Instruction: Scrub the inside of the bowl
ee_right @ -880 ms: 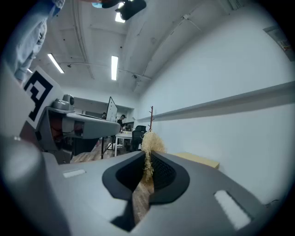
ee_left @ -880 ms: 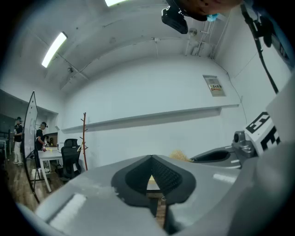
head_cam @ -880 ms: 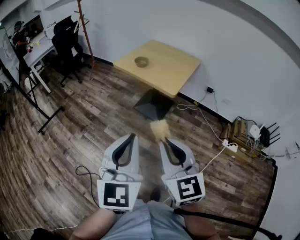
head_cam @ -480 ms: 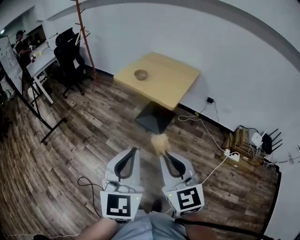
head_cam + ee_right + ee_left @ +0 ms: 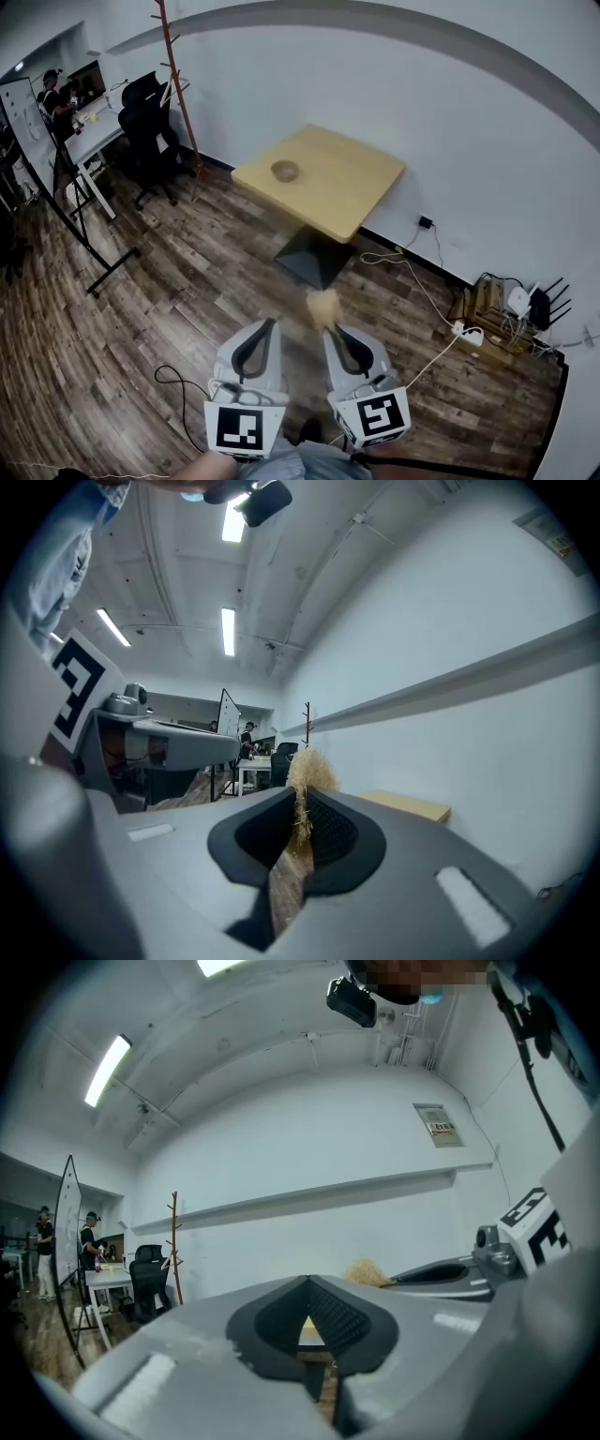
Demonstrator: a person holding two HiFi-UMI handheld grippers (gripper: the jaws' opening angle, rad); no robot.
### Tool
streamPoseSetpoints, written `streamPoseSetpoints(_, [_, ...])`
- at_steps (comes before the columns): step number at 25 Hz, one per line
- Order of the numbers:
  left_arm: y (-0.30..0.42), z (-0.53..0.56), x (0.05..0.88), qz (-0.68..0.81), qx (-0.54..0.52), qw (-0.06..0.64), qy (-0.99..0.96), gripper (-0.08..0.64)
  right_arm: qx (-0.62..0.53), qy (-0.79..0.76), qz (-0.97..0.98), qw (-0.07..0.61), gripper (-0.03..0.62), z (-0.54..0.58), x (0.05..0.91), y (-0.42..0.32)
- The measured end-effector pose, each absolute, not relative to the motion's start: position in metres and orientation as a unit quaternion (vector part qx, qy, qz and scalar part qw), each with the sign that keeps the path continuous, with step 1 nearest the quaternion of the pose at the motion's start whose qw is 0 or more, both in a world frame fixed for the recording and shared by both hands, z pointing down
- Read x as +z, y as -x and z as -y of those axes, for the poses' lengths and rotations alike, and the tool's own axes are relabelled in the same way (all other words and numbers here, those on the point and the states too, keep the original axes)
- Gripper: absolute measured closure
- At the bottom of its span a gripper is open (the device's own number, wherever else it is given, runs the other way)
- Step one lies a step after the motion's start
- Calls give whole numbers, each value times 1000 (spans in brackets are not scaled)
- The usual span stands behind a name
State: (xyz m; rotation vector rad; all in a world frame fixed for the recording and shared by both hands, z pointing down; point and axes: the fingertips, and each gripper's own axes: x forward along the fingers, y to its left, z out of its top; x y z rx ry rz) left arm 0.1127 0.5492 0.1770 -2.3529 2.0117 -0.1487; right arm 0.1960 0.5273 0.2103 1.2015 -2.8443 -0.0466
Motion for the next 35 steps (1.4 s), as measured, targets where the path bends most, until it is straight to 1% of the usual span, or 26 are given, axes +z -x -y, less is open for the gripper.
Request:
streamPoseSetpoints(5, [-113, -543, 188, -655, -61, 8, 753, 540, 2, -378, 925, 35, 563, -519, 222, -195])
streamPoseSetpoints(11, [-92, -523, 205, -658, -65, -8, 750, 540, 14, -375, 925, 49, 563, -497, 239, -177])
streamPoseSetpoints(20, [-36, -437, 214, -648, -47, -29, 760, 540, 21, -380, 922, 66, 561, -418, 245, -121])
streamPoseSetpoints(31, [42, -359, 184, -647, -9, -1, 763, 540, -13, -381, 923, 56, 563, -339, 214, -42])
streamPoseSetpoints(35, [62, -339, 178, -646, -2, 11, 763, 540, -26, -383, 922, 50, 561, -321, 207, -24])
